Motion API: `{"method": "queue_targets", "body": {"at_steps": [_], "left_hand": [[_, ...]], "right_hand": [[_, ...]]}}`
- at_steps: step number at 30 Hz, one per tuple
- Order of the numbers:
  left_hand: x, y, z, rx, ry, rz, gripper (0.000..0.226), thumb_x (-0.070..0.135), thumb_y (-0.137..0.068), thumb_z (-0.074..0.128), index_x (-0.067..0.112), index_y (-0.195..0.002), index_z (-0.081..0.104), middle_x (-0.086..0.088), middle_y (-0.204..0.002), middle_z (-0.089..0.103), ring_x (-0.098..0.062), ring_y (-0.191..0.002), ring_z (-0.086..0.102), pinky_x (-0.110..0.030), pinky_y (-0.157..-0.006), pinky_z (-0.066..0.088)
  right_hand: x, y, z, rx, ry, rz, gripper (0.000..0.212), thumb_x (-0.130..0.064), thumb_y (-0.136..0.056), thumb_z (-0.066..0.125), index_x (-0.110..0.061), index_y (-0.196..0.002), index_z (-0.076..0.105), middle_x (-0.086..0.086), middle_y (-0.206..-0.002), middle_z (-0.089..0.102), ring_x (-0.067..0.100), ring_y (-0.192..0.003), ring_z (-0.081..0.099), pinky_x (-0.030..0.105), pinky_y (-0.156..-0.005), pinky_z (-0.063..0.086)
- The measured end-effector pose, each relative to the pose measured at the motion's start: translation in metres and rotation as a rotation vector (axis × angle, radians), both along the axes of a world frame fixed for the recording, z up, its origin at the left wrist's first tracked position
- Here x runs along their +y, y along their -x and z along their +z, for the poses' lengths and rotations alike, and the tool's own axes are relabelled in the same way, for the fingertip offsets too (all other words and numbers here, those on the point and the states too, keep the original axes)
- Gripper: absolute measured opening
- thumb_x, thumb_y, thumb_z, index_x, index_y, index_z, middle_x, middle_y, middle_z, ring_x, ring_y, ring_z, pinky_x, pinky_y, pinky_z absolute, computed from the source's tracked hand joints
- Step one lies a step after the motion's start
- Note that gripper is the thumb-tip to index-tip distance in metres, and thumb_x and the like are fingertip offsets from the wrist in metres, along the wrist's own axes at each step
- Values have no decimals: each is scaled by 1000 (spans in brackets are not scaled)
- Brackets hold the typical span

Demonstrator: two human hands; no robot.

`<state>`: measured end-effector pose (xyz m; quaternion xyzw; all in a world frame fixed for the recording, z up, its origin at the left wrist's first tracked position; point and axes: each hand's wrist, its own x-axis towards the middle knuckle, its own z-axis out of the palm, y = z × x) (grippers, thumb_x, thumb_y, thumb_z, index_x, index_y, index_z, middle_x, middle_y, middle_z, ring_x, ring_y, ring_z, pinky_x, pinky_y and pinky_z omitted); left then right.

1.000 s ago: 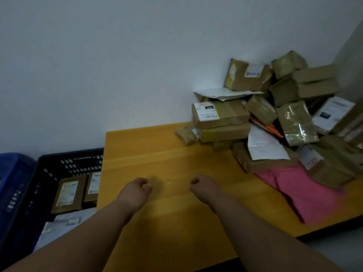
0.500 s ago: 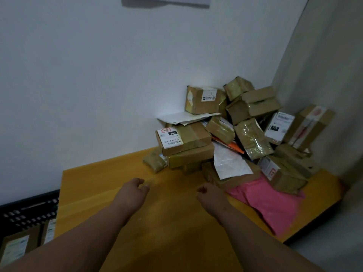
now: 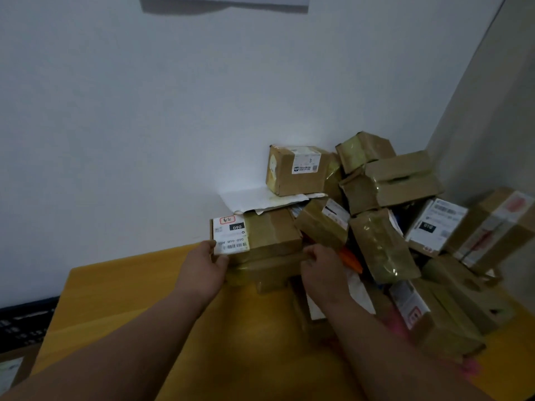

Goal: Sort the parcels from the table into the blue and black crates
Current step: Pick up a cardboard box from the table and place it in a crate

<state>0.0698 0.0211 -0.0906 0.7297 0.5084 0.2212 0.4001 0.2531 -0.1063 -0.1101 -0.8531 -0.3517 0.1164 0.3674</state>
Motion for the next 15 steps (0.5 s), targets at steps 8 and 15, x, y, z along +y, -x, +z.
{"method": "queue_targets", "body": {"at_steps": [8,15], "left_hand": [[28,-72,29,59,-196,166,48,35,-96,54,15,-138,48,-10,-138,50,-29,-124,49,-49,-103,44],[56,-144,66,-80,-78,142,52,39,-97,50,20,-145,40,-3,-147,44,-24,-131,45,-37,-101,40]], "right_hand": [[56,-74,32,-221,-137,27,21,-13,-89,54,-14,-107,65,6,-105,60,24,-100,56,42,-89,47],[113,-128,57,54,-237,-44,56,-17,-85,64,-14,-137,43,9,-133,45,27,-121,45,35,-97,40]]}}
